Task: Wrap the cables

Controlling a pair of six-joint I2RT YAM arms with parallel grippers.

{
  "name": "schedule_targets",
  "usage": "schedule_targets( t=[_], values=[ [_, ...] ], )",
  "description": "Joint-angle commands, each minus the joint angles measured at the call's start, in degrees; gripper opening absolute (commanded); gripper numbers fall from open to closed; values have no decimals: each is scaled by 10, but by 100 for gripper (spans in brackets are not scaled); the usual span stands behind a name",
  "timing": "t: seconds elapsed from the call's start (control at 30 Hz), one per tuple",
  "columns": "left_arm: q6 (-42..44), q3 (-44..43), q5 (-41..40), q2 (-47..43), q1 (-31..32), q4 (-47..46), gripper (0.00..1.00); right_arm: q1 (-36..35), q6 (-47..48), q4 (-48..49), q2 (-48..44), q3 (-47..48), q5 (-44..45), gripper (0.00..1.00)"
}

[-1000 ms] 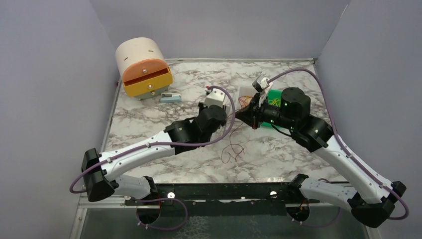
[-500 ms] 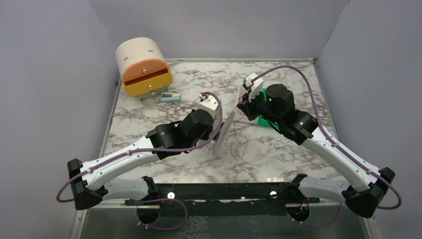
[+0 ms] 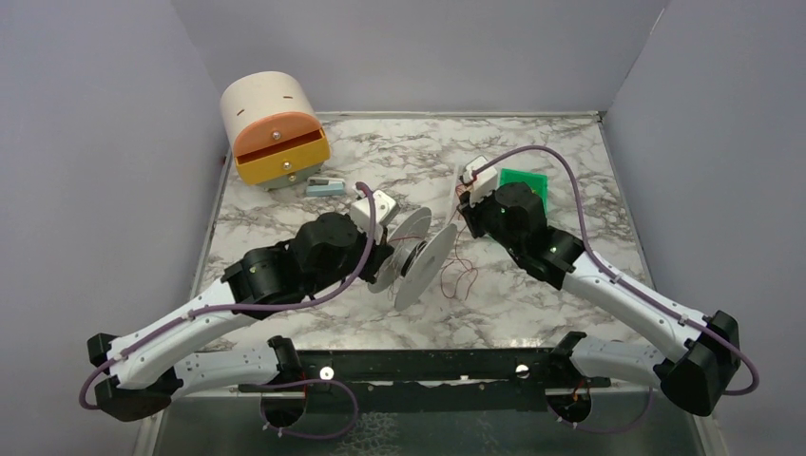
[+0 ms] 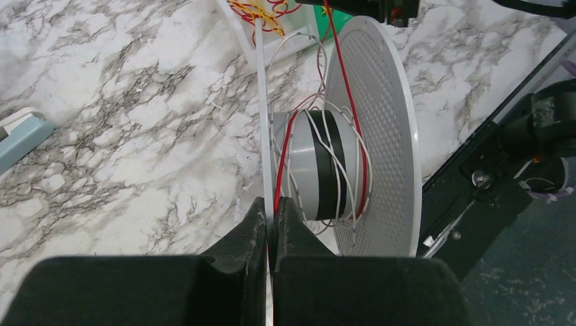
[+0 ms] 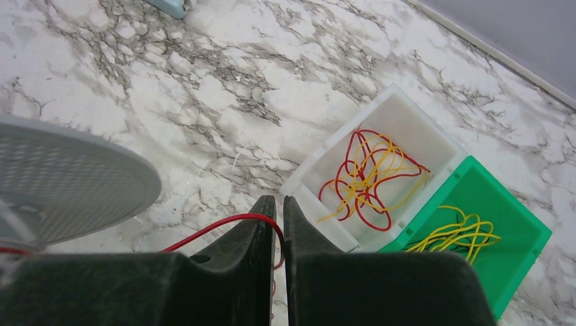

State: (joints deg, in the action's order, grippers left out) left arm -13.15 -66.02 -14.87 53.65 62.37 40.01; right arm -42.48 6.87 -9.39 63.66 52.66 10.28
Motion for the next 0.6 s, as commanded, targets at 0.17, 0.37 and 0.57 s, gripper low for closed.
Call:
schedule_targets(
  t=[0.17,0.37,0.57],
  values=[
    [3,-44,107,-72,3,19,0,8,-88,152,-21,-99,0,24],
    [-6,-66,132,-77,3,15,0,9,-142,216,-13,-136,-78,29],
    [-19,-101,153,-81,3,1,0,11,-146,234,8,-145,-88,32]
  ],
)
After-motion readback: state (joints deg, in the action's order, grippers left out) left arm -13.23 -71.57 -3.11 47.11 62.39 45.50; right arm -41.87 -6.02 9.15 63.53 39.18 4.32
